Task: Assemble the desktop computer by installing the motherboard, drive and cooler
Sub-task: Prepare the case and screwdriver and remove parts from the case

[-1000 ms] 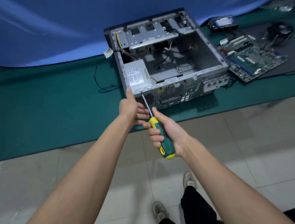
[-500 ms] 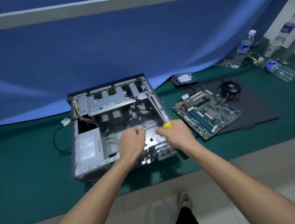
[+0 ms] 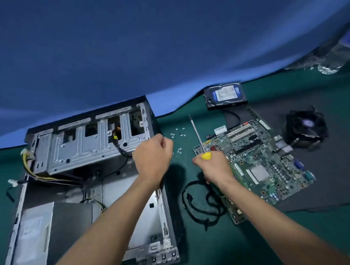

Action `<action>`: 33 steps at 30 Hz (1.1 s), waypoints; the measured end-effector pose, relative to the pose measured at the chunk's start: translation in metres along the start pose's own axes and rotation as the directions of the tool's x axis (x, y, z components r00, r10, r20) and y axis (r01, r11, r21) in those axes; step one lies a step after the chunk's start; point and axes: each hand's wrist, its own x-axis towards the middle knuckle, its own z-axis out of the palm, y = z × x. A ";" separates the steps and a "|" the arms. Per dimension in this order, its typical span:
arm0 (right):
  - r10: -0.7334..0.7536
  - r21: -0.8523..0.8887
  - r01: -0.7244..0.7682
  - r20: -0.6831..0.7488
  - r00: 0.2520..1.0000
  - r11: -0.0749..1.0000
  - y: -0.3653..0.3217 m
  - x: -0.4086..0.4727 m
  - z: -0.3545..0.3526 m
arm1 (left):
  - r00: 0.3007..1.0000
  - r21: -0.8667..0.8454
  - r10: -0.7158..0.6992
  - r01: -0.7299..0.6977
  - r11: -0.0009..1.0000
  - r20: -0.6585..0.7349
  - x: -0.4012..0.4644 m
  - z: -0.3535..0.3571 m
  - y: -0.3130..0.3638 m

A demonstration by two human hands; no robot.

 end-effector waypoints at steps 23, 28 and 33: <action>-0.104 -0.508 0.073 -0.033 0.994 0.858 -0.043 0.138 0.086 | 0.993 0.026 0.016 -0.013 1.000 -0.113 0.005 0.013 -0.002; -0.151 -0.576 0.112 -0.020 0.988 0.810 -0.038 0.137 0.090 | 0.994 0.008 0.010 -0.009 1.000 -0.113 0.005 0.013 -0.003; -0.152 -0.595 0.126 0.007 0.988 0.793 -0.039 0.135 0.088 | 0.994 -0.003 0.013 -0.013 1.000 -0.107 0.006 0.013 -0.003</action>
